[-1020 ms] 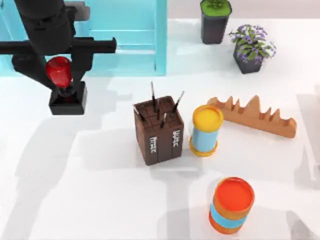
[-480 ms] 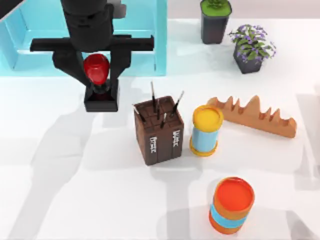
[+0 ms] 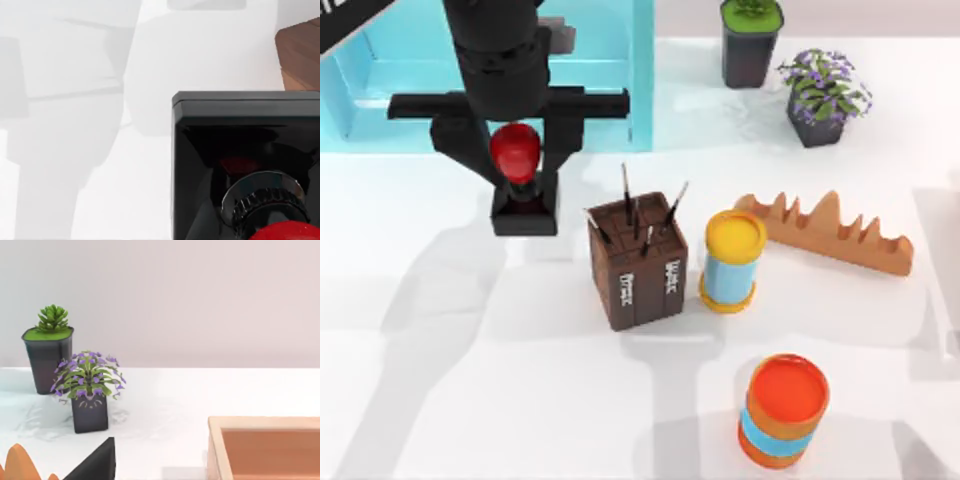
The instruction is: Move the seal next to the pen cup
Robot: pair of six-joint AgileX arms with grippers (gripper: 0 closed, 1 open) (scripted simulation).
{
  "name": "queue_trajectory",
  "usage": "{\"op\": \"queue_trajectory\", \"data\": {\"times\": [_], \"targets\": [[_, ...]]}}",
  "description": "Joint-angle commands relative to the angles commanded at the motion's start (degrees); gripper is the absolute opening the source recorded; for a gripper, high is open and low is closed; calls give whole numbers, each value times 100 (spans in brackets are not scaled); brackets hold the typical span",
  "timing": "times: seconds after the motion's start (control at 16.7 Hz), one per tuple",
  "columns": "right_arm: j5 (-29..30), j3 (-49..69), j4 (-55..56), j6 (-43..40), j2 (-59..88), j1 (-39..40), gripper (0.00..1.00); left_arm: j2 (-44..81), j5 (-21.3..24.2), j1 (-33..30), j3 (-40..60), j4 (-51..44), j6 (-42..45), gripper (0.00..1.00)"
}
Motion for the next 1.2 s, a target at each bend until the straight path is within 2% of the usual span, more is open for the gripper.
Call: {"op": "queue_trajectory", "data": {"times": [0.18, 0.96, 1.2], "targets": [[0, 0, 0, 0, 0, 0, 100, 0, 0, 0, 0, 0, 0, 0], [0, 0, 0, 0, 0, 0, 100, 0, 0, 0, 0, 0, 0, 98], [0, 0, 0, 0, 0, 0, 100, 0, 0, 0, 0, 0, 0, 100]]}}
